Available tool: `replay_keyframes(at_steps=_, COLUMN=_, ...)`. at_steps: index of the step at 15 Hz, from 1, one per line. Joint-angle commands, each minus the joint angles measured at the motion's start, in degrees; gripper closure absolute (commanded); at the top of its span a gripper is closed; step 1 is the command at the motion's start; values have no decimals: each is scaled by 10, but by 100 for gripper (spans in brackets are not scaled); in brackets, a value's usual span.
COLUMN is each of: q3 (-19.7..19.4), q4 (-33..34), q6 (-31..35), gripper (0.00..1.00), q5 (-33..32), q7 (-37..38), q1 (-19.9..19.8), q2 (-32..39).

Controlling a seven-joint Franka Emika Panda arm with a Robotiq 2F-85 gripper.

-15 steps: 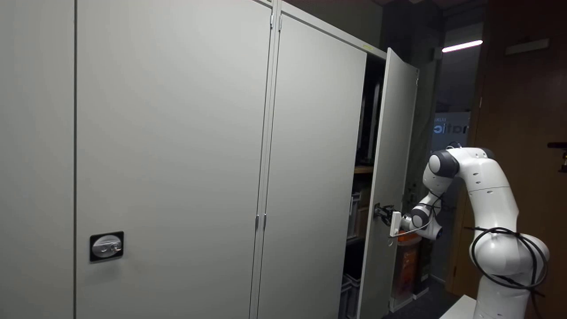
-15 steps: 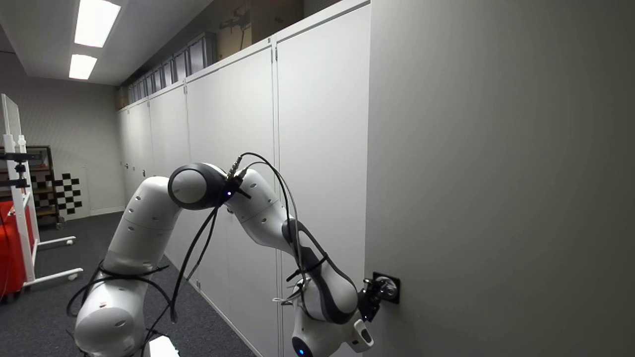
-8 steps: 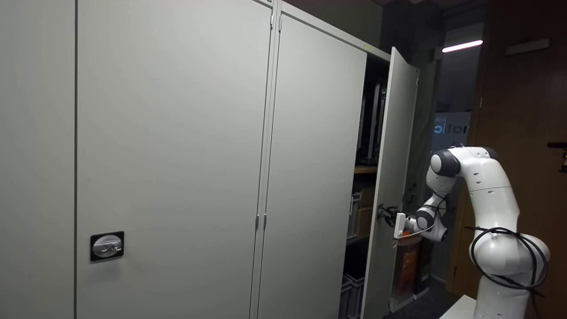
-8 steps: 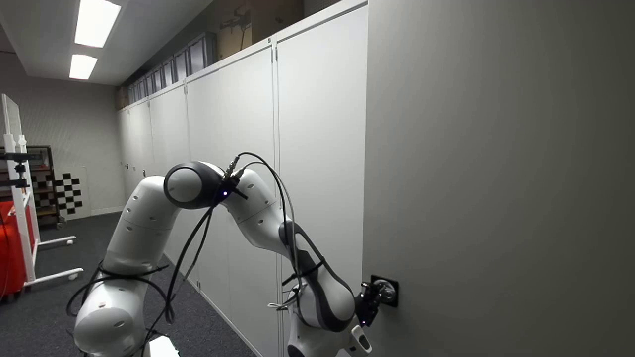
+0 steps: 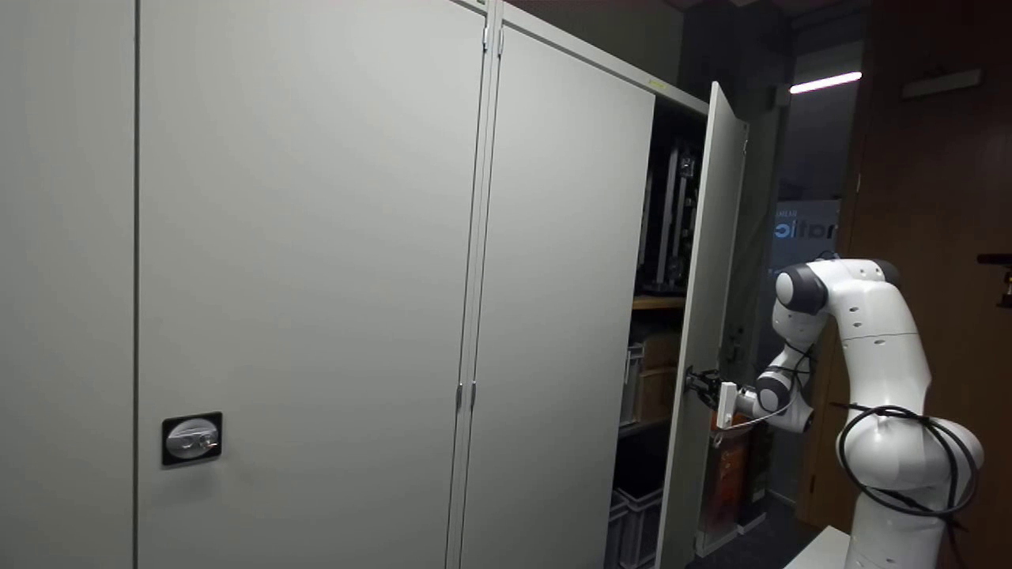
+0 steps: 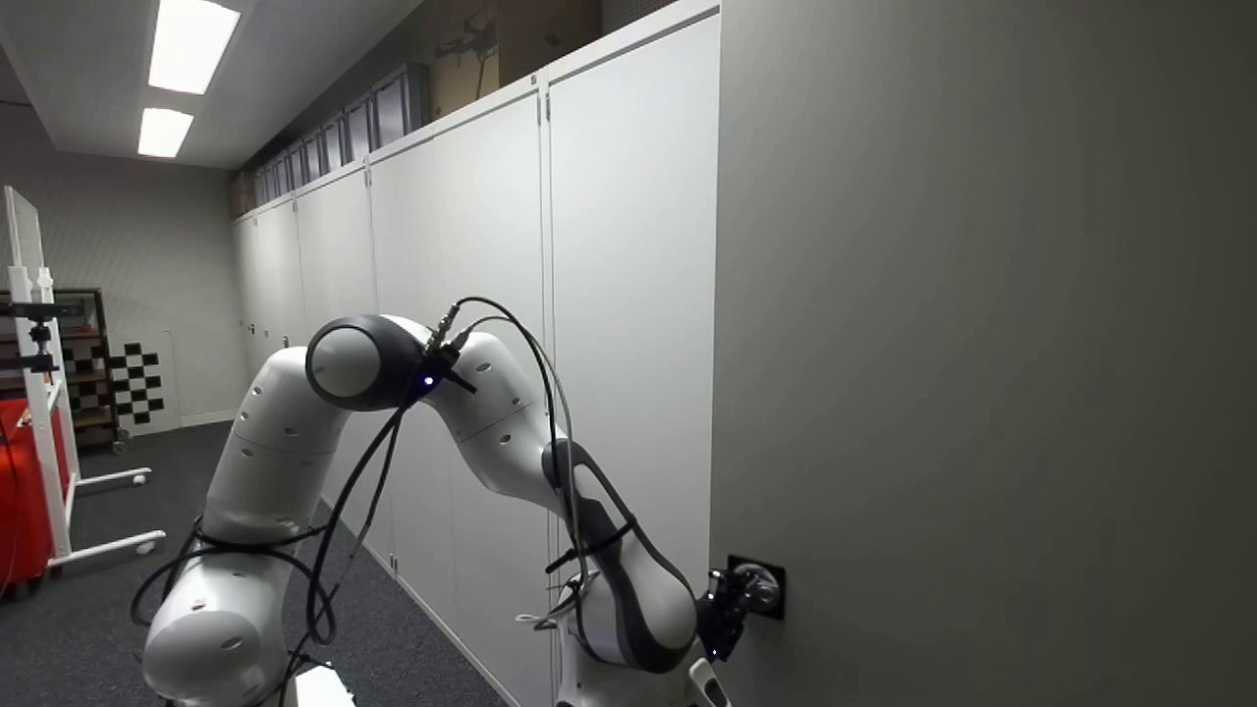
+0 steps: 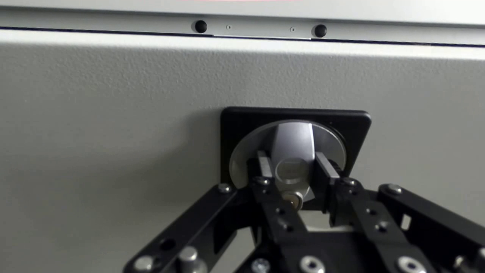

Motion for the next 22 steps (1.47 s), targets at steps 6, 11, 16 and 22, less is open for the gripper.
replay_keyframes(at_steps=6, q3=-23, q4=-61, q6=-73, gripper=92, q5=-51, q7=-22, q1=-35, q2=-50)
replay_keyframes(at_steps=11, q3=-33, q4=-56, q6=-82, gripper=92, q5=-74, q7=-26, q1=-47, q2=-46)
replay_keyframes(at_steps=16, q3=-42, q4=-48, q6=-82, gripper=92, q5=-100, q7=-25, q1=-56, q2=-40)
replay_keyframes(at_steps=22, q3=-54, q4=-42, q6=-86, gripper=92, q5=-121, q7=-24, q1=-67, q2=-37)
